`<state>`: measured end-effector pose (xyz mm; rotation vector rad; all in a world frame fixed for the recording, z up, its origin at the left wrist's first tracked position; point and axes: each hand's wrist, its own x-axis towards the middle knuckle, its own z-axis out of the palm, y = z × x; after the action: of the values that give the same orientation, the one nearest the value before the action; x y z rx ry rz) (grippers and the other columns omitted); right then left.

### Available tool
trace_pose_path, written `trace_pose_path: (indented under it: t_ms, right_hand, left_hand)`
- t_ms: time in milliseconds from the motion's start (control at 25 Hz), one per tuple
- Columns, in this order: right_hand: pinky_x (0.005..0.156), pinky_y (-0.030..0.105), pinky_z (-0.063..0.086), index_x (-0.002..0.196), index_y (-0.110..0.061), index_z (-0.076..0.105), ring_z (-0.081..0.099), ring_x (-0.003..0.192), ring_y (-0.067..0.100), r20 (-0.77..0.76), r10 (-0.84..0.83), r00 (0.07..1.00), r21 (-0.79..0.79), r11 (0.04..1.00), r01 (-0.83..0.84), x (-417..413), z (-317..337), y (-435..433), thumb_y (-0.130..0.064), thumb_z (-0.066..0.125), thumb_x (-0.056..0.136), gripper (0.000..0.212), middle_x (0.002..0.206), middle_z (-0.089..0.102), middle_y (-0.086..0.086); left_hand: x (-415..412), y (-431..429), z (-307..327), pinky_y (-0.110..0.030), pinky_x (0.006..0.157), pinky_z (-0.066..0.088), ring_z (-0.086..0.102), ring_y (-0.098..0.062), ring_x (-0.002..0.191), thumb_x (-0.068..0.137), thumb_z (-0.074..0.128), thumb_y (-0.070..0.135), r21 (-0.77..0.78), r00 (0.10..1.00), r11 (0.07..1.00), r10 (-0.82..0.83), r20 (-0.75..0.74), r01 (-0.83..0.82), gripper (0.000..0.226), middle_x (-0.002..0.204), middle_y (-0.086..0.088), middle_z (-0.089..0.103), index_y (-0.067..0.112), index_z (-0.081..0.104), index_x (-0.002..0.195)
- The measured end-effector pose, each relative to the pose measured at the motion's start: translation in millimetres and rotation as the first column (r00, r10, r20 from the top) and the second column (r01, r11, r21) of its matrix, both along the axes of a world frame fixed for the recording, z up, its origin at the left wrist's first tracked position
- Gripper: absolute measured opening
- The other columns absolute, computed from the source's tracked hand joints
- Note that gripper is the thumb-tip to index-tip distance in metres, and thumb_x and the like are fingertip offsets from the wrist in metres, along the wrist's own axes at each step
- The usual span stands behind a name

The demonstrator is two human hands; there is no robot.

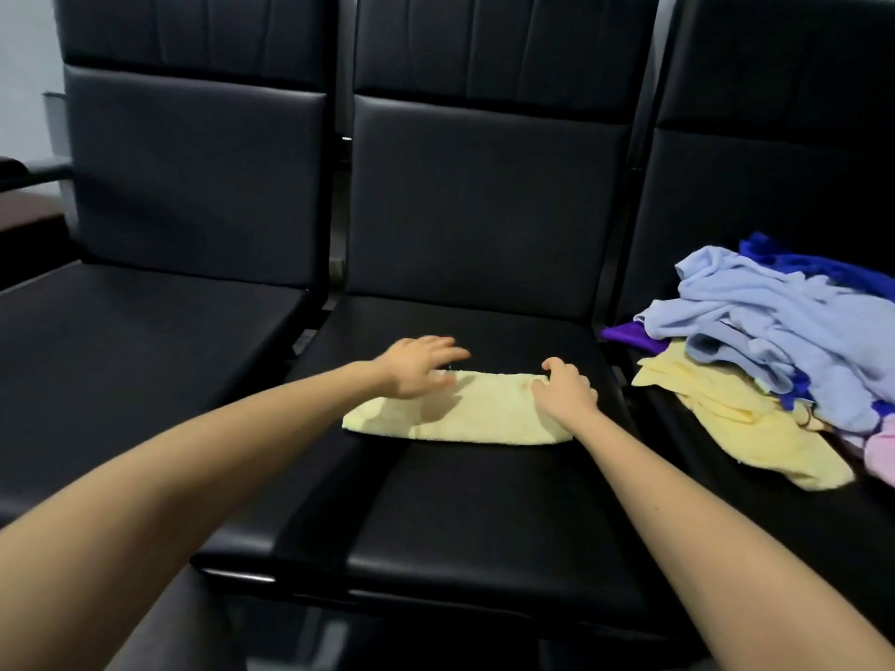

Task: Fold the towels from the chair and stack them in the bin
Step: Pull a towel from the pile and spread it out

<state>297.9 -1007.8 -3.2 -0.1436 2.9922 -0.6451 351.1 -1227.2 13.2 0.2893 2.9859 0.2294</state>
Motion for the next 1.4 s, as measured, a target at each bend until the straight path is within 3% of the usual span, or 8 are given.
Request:
trace_pose_path:
  t_ms: [240, 360, 480, 600, 680, 840, 1200, 1400]
  right_hand:
    - [0.107, 0.039, 0.023, 0.135, -0.015, 0.042, 0.036, 0.129, 0.027, -0.282, -0.046, 0.958, -0.021, 0.999, 0.041, 28, -20, -2, -0.019, 0.041, 0.096, 0.039, 0.138, 0.042, 0.008]
    - [0.102, 0.037, 0.028, 0.118, -0.016, 0.055, 0.044, 0.118, 0.025, -0.320, -0.070, 0.945, -0.072, 0.996, 0.049, 42, -17, -11, -0.021, 0.040, 0.096, 0.027, 0.124, 0.052, 0.006]
    - [0.095, 0.038, 0.032, 0.104, -0.015, 0.061, 0.048, 0.108, 0.025, -0.227, -0.073, 0.971, -0.097, 0.994, 0.052, 54, -25, -8, -0.024, 0.040, 0.094, 0.025, 0.109, 0.059, 0.004]
    - [0.074, 0.034, 0.042, 0.085, -0.015, 0.055, 0.053, 0.082, 0.022, 0.023, -0.100, 0.995, -0.205, 0.973, 0.102, 48, -23, -9, -0.026, 0.046, 0.087, 0.014, 0.085, 0.056, 0.001]
    - [0.059, 0.030, 0.039, 0.070, -0.016, 0.043, 0.049, 0.067, 0.019, 0.172, -0.123, 0.977, -0.332, 0.927, 0.176, 44, -13, -15, -0.024, 0.050, 0.082, 0.016, 0.073, 0.049, 0.000]
    - [0.065, 0.031, 0.042, 0.075, -0.012, 0.045, 0.051, 0.073, 0.019, 0.229, -0.171, 0.958, -0.417, 0.872, 0.255, 41, -5, -14, -0.022, 0.055, 0.080, 0.015, 0.079, 0.054, 0.004]
    - [0.048, 0.020, 0.035, 0.067, -0.010, 0.057, 0.042, 0.047, 0.008, 0.364, -0.129, 0.922, -0.463, 0.834, 0.300, 31, 2, -9, -0.006, 0.055, 0.084, 0.017, 0.058, 0.058, 0.000]
    - [0.054, 0.018, 0.050, 0.090, -0.009, 0.058, 0.062, 0.057, 0.008, 0.126, 0.019, 0.992, -0.830, 0.549, 0.095, 19, 20, -6, -0.004, 0.056, 0.091, 0.006, 0.073, 0.065, 0.007]
  left_hand:
    - [8, 47, -44, -0.053, 0.114, -0.009, -0.011, -0.028, 0.146, 0.098, 0.019, 0.046, 0.027, 0.933, 0.938, 0.340, 0.122, -0.345, 0.053, 0.160, 0.000, -0.006, 0.039, 0.009, 0.149]
    - [9, 70, -31, -0.049, 0.110, 0.025, 0.026, -0.040, 0.135, 0.087, 0.041, 0.031, 0.308, 0.816, 0.767, 0.459, 0.350, -0.563, 0.047, 0.144, -0.020, 0.032, 0.015, 0.044, 0.130]
    - [20, 56, -13, -0.019, 0.055, 0.041, 0.053, -0.022, 0.071, 0.083, 0.047, 0.011, 0.632, 0.829, 0.555, 0.480, 0.288, -0.541, 0.010, 0.078, -0.007, 0.056, 0.007, 0.054, 0.078]
    - [27, 27, -10, -0.025, 0.048, 0.040, 0.052, -0.019, 0.064, 0.086, 0.050, 0.010, 0.567, 0.782, 0.597, 0.607, 0.142, -0.567, 0.006, 0.075, -0.005, 0.056, 0.006, 0.056, 0.085]
    - [30, 22, -13, -0.021, 0.044, 0.049, 0.056, -0.015, 0.062, 0.090, 0.052, 0.005, 0.675, 0.771, 0.443, 0.555, 0.311, -0.591, 0.006, 0.081, -0.010, 0.059, 0.001, 0.056, 0.090]
    - [28, 14, -13, -0.017, 0.048, 0.053, 0.062, -0.011, 0.051, 0.090, 0.058, 0.003, 0.786, 0.753, 0.144, 0.433, 0.495, -0.601, 0.013, 0.074, -0.009, 0.056, 0.000, 0.055, 0.078]
    - [17, 19, -9, -0.008, 0.029, 0.031, 0.042, -0.002, 0.028, 0.091, 0.053, 0.003, 0.669, 0.675, 0.150, 0.329, 0.660, -0.728, 0.017, 0.055, -0.002, 0.065, 0.002, 0.060, 0.076]
    - [8, 8, 10, -0.022, 0.068, 0.058, 0.064, -0.016, 0.065, 0.095, 0.047, -0.003, 0.890, 0.858, -0.137, 0.237, 0.456, -0.435, 0.012, 0.082, -0.014, 0.059, -0.002, 0.055, 0.086]
